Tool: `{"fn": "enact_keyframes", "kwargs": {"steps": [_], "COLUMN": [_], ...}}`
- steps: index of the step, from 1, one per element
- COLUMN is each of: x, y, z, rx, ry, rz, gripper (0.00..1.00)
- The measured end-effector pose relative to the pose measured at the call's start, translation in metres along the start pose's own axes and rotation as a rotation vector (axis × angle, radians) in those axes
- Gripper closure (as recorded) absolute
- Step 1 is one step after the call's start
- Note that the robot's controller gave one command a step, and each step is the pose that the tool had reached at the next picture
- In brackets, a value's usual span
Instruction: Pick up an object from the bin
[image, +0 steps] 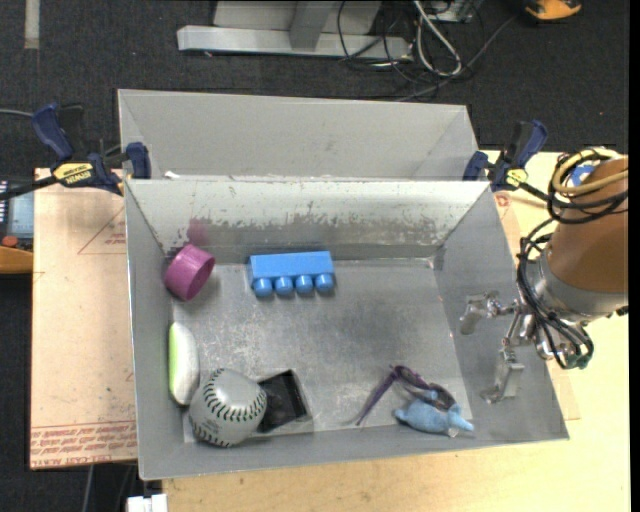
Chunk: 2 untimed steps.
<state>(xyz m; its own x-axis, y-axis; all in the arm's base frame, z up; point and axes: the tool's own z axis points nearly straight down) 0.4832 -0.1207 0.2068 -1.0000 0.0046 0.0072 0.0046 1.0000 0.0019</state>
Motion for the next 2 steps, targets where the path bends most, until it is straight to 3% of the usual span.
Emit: {"fn": "enact_keyframes", "kwargs": {"steps": [1, 2], "x": [-0.002, 0.002], "y": [0.001, 0.025], "z": [-0.004, 0.116], "rx": [0.001, 0.000], "ry": [-0.008, -0.008], "rz": [-0.005, 0.147], "gripper": [0.00, 0.00]}}
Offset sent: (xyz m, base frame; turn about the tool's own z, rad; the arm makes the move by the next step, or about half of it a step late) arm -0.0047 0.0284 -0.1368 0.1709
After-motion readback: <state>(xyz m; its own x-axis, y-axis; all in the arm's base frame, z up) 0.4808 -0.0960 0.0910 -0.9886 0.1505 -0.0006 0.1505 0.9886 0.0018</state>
